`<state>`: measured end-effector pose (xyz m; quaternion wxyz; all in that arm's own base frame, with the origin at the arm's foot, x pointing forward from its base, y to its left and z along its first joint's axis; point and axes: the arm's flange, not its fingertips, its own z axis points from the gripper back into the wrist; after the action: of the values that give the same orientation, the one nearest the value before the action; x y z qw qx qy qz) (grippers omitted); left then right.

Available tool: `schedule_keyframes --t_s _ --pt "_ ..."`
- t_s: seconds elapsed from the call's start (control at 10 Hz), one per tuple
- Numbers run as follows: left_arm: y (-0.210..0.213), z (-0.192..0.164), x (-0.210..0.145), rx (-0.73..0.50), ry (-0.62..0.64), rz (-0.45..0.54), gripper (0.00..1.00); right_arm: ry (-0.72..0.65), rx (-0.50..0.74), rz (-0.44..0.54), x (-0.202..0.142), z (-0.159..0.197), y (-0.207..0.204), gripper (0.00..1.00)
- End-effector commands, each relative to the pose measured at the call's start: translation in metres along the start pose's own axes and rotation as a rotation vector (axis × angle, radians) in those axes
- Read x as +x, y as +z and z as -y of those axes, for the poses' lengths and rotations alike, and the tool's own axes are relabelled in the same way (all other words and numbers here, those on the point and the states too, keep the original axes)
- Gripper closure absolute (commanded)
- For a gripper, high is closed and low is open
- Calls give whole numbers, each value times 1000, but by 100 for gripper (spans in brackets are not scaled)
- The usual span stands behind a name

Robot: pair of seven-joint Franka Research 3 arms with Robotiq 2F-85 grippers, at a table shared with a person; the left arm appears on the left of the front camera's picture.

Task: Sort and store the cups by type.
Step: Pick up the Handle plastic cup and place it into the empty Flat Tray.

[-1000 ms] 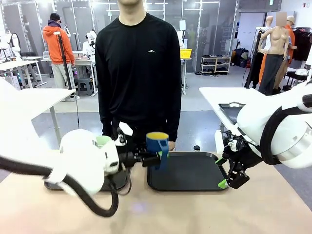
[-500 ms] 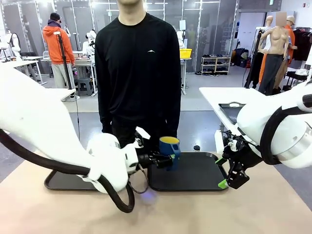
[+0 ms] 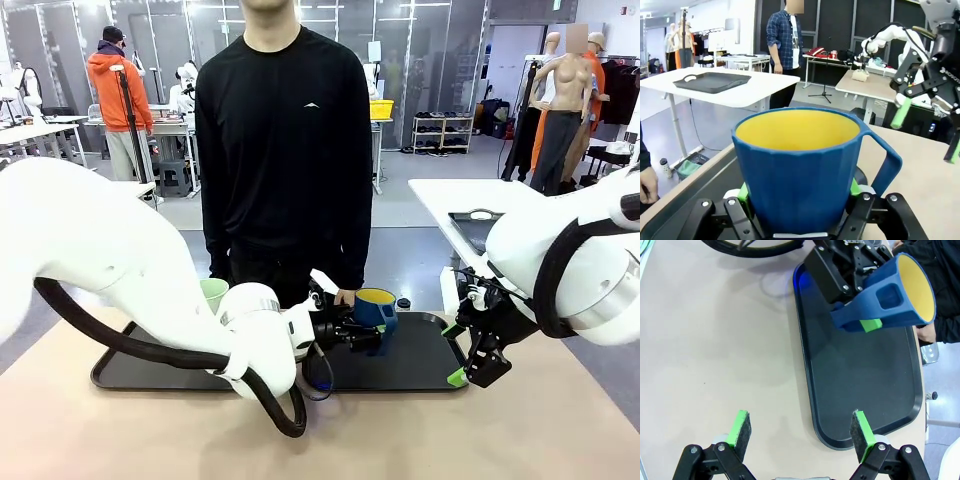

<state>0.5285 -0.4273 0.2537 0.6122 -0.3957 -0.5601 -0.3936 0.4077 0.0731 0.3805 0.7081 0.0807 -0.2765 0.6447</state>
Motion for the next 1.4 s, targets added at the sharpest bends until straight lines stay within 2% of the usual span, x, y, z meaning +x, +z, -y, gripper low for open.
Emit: schedule_keyframes --t_s 0.0,0.5,0.6,0.7,0.8,0.9,1.3 --pt "-7 58 -48 54 -53 23 26 -18 -3 -17 1 -2 0 0" --pt "1 48 -60 77 -45 9 26 -18 -3 -17 1 -2 0 0" --pt "2 47 -62 81 -42 2 19 -18 -3 -17 1 -2 0 0" --pt "5 46 -64 83 -31 -5 17 -18 -3 -17 1 -2 0 0" --pt "7 44 -65 86 -28 -11 5 -18 -3 -17 1 -2 0 0" --pt "9 41 -66 87 -26 -8 0 -18 -3 -17 1 -2 0 0" --pt "30 41 -78 91 -27 -46 0 -18 -3 -17 1 -2 0 0"
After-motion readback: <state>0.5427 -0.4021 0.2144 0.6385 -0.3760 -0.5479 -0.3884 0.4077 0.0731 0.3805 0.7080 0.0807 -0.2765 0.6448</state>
